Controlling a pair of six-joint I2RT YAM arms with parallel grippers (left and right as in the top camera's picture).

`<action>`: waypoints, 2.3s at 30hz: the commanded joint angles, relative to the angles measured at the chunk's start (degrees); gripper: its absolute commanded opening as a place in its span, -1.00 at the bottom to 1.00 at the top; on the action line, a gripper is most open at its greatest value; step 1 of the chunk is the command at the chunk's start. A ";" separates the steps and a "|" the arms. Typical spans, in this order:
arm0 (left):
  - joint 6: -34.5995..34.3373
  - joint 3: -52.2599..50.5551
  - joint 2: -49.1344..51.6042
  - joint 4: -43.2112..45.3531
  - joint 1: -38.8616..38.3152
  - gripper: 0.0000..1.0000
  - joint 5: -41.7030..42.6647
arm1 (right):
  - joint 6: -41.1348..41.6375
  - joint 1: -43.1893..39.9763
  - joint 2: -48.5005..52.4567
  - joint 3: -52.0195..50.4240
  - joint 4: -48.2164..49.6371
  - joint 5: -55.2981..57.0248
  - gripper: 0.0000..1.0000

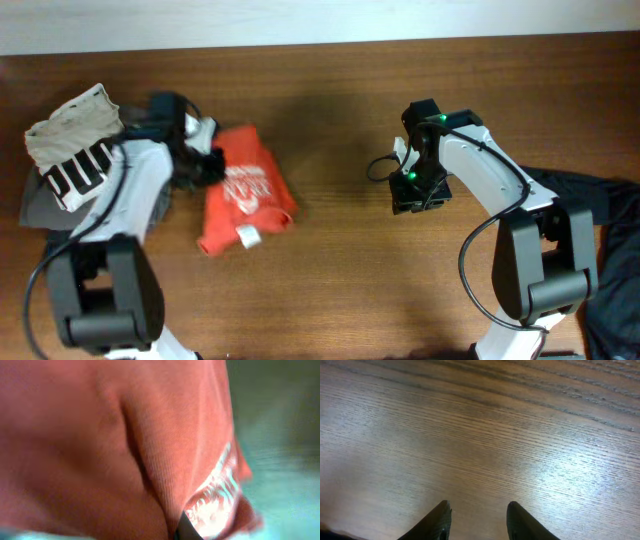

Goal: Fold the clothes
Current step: 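Carry the folded red shirt left onto the clothes stack with the left gripper, then release the red shirt on the stack and adjust it with the left gripper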

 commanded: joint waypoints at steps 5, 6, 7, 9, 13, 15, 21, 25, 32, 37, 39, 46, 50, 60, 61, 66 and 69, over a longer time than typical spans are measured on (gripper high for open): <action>3.43 13.33 -3.93 -4.09 4.59 -0.99 -19.58 | 0.11 -0.42 -1.01 -0.07 -0.63 0.57 -0.18; 3.43 14.12 -3.93 -4.09 5.40 -0.99 -20.87 | 0.11 -0.42 -1.01 -0.07 -0.72 0.57 -0.18; 3.43 14.73 -3.93 -4.09 6.01 -0.99 -21.77 | 0.11 -0.42 -1.01 -0.07 -0.83 0.63 -0.18; 3.43 16.04 -3.93 -4.09 7.61 -0.99 -22.99 | 0.11 -0.42 -0.98 -0.07 -1.03 1.16 -0.18; 3.41 18.32 -3.93 -3.80 11.21 -0.99 -23.28 | 0.11 -0.42 -1.01 -0.07 -1.09 1.38 -0.18; 3.41 18.95 -3.93 -3.19 12.90 -0.99 -23.26 | 0.13 -0.42 -1.01 -0.07 -1.16 1.38 -0.17; 3.41 19.17 -3.80 -0.31 17.84 -0.99 -22.84 | 0.15 -0.42 -1.01 -0.07 -1.51 1.38 -0.17; 3.41 19.17 -3.23 2.86 20.00 -0.99 -22.84 | 0.31 -0.42 -1.01 -0.07 -1.84 1.36 -0.17; 3.41 19.17 -0.50 5.49 23.19 -0.99 -22.64 | 0.31 -0.42 -1.01 -0.07 -2.16 1.36 -0.17; 3.39 19.17 2.36 6.99 24.90 -0.98 -22.34 | 0.31 -0.42 -1.01 -0.07 -2.32 1.36 -0.17; 3.37 19.17 3.21 7.69 25.55 -0.97 -22.12 | 0.31 -0.42 -1.01 -0.07 -2.38 1.36 -0.17; -1.62 19.17 4.76 8.31 29.66 0.99 -21.92 | 0.31 -0.42 -0.98 -0.07 -2.58 1.36 -0.17; -3.98 19.19 4.26 6.34 32.09 0.99 -10.29 | 0.31 -0.42 -0.98 -0.07 -2.80 1.36 -0.17; -3.23 19.19 0.74 2.01 30.88 0.99 9.53 | 0.28 -0.42 -0.98 -0.07 -2.97 1.36 -0.17; -2.38 19.17 0.74 1.38 30.34 0.99 9.40 | 0.28 -0.42 -0.98 -0.07 -2.97 1.36 -0.17; -0.26 18.82 1.77 -0.15 27.15 0.99 2.51 | 0.28 -0.42 -0.98 -0.09 -3.19 1.36 -0.17; -0.22 18.36 3.02 -0.02 25.83 0.99 1.36 | 0.28 -0.42 -0.98 -0.09 -3.58 1.36 -0.17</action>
